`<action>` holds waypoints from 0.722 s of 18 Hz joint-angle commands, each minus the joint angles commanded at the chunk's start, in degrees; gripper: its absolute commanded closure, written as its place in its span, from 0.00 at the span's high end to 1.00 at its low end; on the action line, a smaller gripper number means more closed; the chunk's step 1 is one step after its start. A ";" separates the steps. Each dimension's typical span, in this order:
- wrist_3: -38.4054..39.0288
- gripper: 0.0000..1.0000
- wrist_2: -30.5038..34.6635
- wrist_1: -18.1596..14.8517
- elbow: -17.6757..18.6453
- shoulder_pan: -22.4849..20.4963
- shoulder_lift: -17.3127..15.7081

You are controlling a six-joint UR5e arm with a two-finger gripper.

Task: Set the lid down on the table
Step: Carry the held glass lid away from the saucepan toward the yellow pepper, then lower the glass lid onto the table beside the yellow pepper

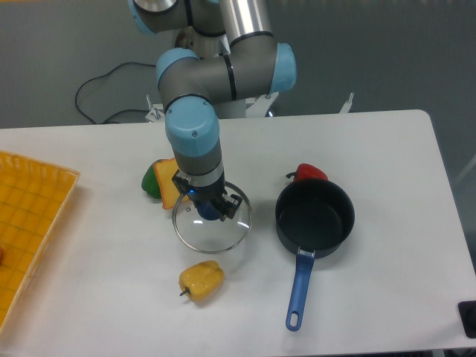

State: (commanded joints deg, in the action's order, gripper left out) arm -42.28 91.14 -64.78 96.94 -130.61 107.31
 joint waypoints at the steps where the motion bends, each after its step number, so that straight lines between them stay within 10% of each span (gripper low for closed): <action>1: -0.09 0.39 0.26 0.27 0.17 0.09 0.44; 13: -0.97 0.39 2.81 2.38 1.50 0.26 2.02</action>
State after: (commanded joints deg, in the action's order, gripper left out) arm -43.24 93.95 -62.40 98.44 -130.34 109.34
